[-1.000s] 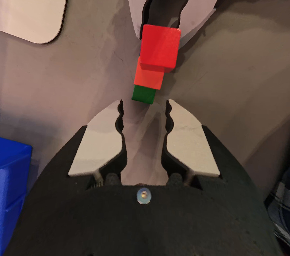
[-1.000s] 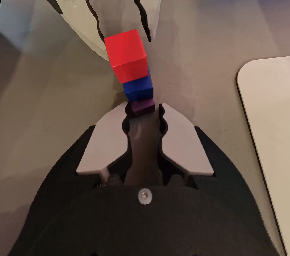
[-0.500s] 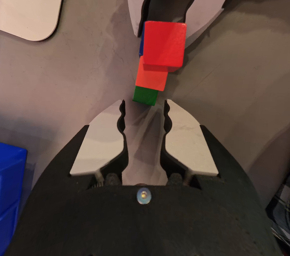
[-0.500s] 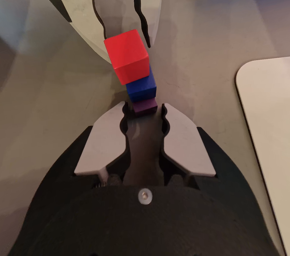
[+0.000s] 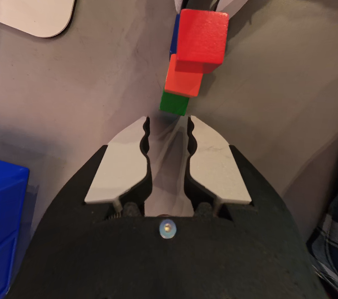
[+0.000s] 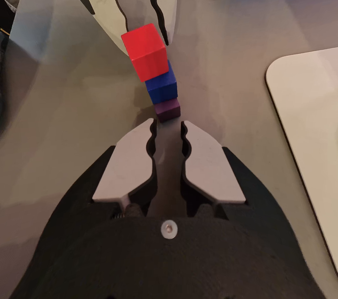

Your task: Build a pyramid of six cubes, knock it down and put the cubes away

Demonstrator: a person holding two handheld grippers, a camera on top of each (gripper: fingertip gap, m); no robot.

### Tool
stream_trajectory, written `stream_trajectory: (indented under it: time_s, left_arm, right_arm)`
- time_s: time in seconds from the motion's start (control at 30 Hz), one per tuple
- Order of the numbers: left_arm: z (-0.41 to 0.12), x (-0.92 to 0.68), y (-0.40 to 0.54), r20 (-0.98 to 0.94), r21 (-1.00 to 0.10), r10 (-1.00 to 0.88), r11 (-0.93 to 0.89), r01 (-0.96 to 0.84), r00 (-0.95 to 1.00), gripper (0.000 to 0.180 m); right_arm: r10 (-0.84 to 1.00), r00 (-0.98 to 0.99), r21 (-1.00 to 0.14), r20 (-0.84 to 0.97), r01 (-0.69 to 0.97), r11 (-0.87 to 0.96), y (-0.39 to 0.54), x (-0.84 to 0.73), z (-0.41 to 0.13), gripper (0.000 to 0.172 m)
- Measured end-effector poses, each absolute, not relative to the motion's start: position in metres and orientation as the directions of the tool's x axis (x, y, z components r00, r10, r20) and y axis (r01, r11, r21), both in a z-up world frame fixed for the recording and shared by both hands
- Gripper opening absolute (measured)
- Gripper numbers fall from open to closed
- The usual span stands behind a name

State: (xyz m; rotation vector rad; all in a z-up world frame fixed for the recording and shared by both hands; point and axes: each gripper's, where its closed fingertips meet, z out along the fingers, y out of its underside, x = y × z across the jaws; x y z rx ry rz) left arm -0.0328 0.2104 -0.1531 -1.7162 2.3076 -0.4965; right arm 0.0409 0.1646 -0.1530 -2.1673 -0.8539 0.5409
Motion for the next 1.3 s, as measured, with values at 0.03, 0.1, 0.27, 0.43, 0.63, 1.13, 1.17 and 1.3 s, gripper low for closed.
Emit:
stream_trajectory:
  time_s: [0.03, 0.1, 0.27, 0.43, 0.63, 1.13, 1.17, 1.3]
  left_arm:
    - [-0.1533, -0.0334, 0.2106, 0.026, -0.396, -0.956, 0.258, -0.881, -0.291, 0.038]
    - [-0.1536, -0.0344, 0.2106, 0.030, -0.398, -0.957, 0.255, -0.882, -0.290, 0.036]
    - [-0.1558, -0.0364, 0.2088, 0.041, -0.395, -0.955, 0.254, -0.883, -0.294, 0.032]
    - [-0.1584, -0.0367, 0.2067, 0.052, -0.393, -0.953, 0.255, -0.883, -0.298, 0.029]
    - [-0.1592, -0.0357, 0.2047, 0.057, -0.393, -0.951, 0.260, -0.882, -0.305, 0.027]
    - [-0.1618, -0.0342, 0.2024, 0.061, -0.386, -0.949, 0.263, -0.884, -0.308, 0.027]
    - [-0.1617, -0.0346, 0.2026, 0.060, -0.385, -0.950, 0.262, -0.885, -0.307, 0.027]
    - [-0.1608, -0.0358, 0.2039, 0.059, -0.389, -0.954, 0.250, -0.887, -0.294, 0.026]
  right_arm:
    - [0.715, 0.690, -0.755, -0.113, 0.409, -0.513, 0.1639, 0.0413, -0.1536, 0.020]
    - [0.719, 0.686, -0.749, -0.114, 0.416, -0.516, 0.1631, 0.0407, -0.1546, 0.014]
    - [0.722, 0.682, -0.732, -0.115, 0.433, -0.526, 0.1632, 0.0396, -0.1578, 0.007]
    - [0.730, 0.674, -0.730, -0.113, 0.442, -0.521, 0.1645, 0.0369, -0.1578, 0.007]
    - [0.731, 0.673, -0.730, -0.111, 0.444, -0.520, 0.1653, 0.0361, -0.1574, 0.008]
    - [0.732, 0.669, -0.738, -0.126, 0.430, -0.520, 0.1668, 0.0361, -0.1551, 0.010]
    - [0.728, 0.673, -0.741, -0.131, 0.421, -0.523, 0.1675, 0.0372, -0.1542, 0.010]
    - [0.715, 0.684, -0.742, -0.144, 0.404, -0.535, 0.1706, 0.0419, -0.1539, 0.009]
